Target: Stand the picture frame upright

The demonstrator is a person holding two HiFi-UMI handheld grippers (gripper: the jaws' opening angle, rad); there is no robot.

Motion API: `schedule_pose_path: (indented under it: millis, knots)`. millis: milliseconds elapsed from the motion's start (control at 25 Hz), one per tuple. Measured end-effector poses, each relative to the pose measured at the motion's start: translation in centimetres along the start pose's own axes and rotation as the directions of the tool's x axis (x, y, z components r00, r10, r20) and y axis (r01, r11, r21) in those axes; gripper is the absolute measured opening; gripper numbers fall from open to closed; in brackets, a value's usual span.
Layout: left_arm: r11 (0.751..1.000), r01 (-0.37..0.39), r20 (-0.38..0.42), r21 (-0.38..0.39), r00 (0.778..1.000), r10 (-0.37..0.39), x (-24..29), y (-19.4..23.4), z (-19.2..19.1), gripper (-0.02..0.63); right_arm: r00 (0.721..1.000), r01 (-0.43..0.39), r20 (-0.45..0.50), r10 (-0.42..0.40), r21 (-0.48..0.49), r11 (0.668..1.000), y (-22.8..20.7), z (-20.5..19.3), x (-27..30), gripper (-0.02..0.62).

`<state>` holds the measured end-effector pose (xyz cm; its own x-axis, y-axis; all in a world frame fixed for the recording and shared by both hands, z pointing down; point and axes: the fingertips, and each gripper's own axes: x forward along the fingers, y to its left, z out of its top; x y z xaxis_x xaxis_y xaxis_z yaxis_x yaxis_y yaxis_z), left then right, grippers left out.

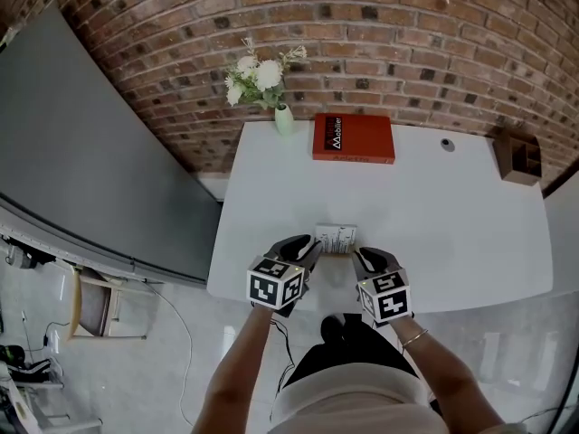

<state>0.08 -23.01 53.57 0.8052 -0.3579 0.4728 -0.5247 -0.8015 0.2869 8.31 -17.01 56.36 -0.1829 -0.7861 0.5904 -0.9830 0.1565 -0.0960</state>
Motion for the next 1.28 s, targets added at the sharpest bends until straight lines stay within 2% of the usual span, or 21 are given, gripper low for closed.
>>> schedule_pose_path:
  millis: [200,440,840,1040,1280]
  knots:
    - [0.998,-0.05,0.074,-0.023,0.996,0.052,-1.7,0.3,1.9,0.109,0.997,0.009,0.074,-0.013,0.051,0.999,-0.7,1.5,-2.1,0.051]
    - [0.989,-0.142,0.148,-0.043,0.978,0.147,-4.0,0.3,3.2,0.064,0.984,0.022,0.174,-0.041,0.11,0.994,-1.8,4.2,-4.5,0.051]
    - [0.947,-0.318,0.243,-0.043,0.916,0.318,-8.0,1.1,5.0,-0.005,0.952,0.011,0.3,-0.059,0.16,0.987,-3.3,7.4,-8.0,0.049]
    - [0.927,-0.37,0.278,-0.062,0.886,0.372,-9.5,0.8,5.3,-0.006,0.94,0.003,0.337,-0.062,0.171,0.985,-4.1,7.7,-9.3,0.034]
    - [0.908,-0.411,0.294,-0.081,0.861,0.416,-11.0,-0.2,4.9,-0.006,0.931,0.001,0.36,-0.053,0.143,0.99,-4.5,7.7,-10.8,0.003]
